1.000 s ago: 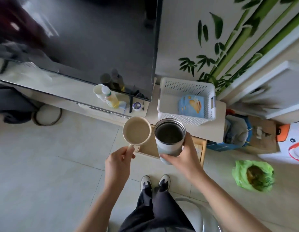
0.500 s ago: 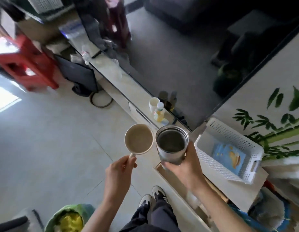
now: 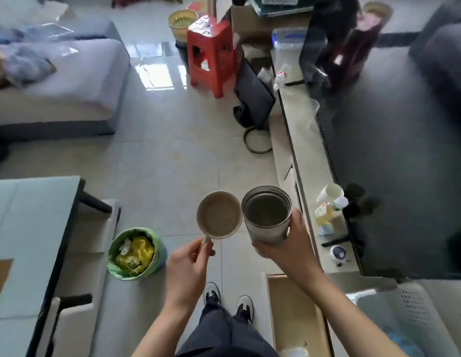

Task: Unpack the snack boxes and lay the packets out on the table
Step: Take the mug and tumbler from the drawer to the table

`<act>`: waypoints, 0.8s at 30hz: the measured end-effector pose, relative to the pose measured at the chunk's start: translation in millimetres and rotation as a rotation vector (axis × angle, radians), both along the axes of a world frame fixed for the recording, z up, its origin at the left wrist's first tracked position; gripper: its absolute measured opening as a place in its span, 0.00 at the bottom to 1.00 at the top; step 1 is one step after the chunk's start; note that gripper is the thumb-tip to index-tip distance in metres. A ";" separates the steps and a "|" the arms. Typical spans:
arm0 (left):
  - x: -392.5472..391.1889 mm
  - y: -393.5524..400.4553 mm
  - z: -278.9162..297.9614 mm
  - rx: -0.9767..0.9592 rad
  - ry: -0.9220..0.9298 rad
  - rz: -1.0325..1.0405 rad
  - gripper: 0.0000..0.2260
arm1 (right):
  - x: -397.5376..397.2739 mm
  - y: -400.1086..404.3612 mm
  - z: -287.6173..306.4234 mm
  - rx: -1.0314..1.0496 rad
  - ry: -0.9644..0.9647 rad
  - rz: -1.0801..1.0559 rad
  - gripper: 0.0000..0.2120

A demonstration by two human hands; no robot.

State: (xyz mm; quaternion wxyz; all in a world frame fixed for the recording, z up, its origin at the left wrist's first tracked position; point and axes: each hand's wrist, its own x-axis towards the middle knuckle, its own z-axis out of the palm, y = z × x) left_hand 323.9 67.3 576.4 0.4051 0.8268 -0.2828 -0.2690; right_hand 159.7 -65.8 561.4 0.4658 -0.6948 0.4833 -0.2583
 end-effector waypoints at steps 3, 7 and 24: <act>10.4 29.8 3.0 -0.005 0.013 0.156 0.09 | 32.6 7.6 -2.7 0.010 -0.004 0.145 0.39; 26.7 68.7 3.4 -0.002 0.013 0.371 0.11 | 83.5 25.7 -4.8 -0.005 -0.015 0.308 0.37; 170.7 277.7 -10.2 0.016 0.120 0.951 0.13 | 328.9 203.0 2.2 -0.039 -0.040 0.826 0.39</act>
